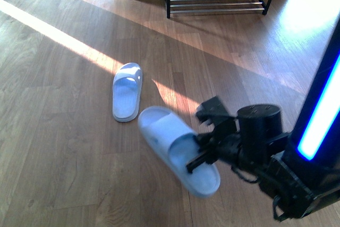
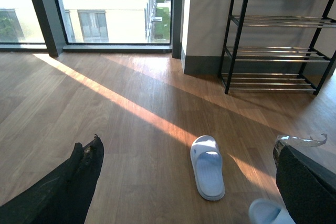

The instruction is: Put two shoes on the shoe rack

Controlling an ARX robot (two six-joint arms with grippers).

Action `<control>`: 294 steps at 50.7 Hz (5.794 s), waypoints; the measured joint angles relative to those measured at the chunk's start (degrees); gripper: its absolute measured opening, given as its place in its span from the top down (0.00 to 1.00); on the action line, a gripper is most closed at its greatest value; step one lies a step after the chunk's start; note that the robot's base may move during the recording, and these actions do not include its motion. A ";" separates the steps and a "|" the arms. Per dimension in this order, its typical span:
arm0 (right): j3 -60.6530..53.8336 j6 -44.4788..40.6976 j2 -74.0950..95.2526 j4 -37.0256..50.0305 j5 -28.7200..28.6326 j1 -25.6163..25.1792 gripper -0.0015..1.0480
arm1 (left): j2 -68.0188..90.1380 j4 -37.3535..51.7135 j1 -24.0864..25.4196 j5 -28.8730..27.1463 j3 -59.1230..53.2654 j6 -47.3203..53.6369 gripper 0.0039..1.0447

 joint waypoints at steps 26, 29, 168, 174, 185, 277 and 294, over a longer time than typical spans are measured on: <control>-18.80 7.02 -36.48 -6.99 5.22 -16.52 0.99 | 0.00 0.02 0.00 0.00 0.00 0.00 0.09; -21.84 6.93 -43.65 -9.46 5.22 -18.71 0.99 | 0.00 0.00 0.00 0.00 0.00 0.00 0.09; -29.86 6.23 -57.31 -14.86 4.20 -21.97 0.99 | 150.62 22.82 -13.90 -18.67 55.19 2.32 0.09; -29.86 6.23 -57.31 -14.86 4.20 -21.97 0.99 | 155.88 22.08 -13.40 -18.60 61.55 2.40 0.09; -29.86 6.23 -57.31 -14.86 4.17 -21.97 0.99 | 162.33 21.84 -11.45 -16.52 69.59 3.52 0.09; -29.86 6.23 -57.31 -14.86 4.20 -21.97 0.99 | 70.23 14.08 -7.17 -21.57 18.84 -6.23 0.98; -29.86 6.23 -57.31 -14.86 4.20 -21.97 0.99 | 63.71 12.00 -7.17 -22.01 17.97 -4.85 0.98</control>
